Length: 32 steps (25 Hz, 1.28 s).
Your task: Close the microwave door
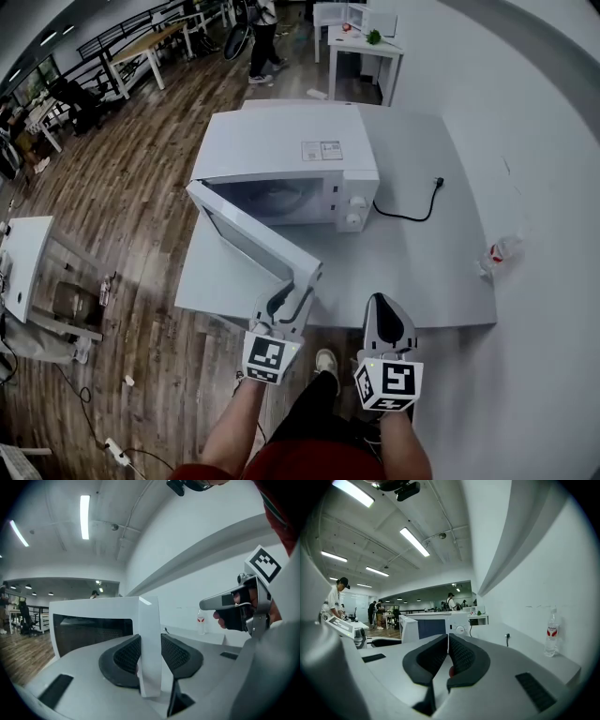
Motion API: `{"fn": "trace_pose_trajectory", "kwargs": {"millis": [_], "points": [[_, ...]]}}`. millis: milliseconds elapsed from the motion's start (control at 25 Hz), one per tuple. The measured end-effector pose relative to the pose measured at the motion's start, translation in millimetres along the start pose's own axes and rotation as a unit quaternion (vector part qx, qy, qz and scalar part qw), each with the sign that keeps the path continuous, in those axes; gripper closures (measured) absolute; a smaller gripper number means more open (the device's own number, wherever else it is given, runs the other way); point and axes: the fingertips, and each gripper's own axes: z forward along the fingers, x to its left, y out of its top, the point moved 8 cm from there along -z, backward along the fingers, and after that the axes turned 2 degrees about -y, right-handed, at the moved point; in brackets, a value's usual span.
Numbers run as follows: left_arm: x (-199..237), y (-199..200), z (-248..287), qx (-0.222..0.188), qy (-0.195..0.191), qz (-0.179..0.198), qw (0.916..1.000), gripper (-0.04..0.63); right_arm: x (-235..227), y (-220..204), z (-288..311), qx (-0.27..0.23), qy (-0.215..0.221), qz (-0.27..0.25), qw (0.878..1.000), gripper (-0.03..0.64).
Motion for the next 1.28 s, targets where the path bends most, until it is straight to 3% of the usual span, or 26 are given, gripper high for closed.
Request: {"fn": "trace_pose_trajectory", "kwargs": {"millis": [1280], "points": [[24.8,20.5,160.5,-0.019,0.055,-0.009,0.9983,0.459,-67.5,10.8,170.1,0.024,0.027,-0.007,0.999,0.588]]}}
